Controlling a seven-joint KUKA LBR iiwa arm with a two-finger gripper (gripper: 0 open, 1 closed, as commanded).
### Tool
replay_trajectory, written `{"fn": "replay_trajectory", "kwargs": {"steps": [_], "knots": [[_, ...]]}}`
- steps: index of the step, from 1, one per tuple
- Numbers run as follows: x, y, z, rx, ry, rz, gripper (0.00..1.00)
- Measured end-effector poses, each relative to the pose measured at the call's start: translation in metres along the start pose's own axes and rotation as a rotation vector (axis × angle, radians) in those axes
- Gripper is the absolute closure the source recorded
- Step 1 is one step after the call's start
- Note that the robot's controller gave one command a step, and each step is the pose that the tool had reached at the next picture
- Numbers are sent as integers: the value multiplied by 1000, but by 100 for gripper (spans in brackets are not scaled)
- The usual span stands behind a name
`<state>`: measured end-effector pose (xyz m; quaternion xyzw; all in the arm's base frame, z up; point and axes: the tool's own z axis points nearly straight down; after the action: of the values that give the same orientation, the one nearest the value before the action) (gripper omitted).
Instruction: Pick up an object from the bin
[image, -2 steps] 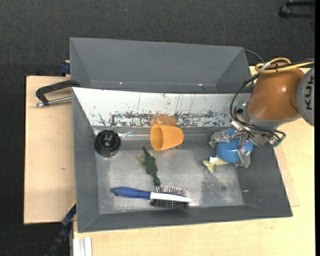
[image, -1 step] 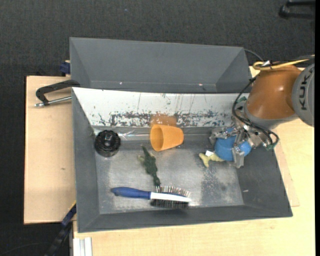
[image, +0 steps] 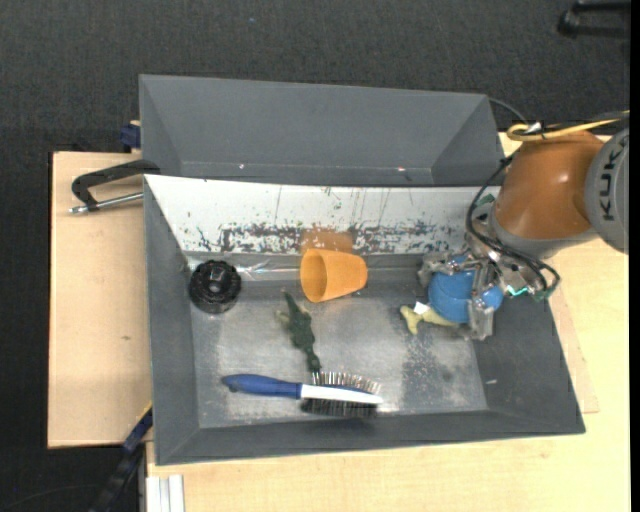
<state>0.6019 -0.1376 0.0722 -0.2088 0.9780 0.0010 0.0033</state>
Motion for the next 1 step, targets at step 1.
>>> {"fn": "replay_trajectory", "kwargs": {"steps": [1], "knots": [[0,1,0,-2,0,1,100]]}}
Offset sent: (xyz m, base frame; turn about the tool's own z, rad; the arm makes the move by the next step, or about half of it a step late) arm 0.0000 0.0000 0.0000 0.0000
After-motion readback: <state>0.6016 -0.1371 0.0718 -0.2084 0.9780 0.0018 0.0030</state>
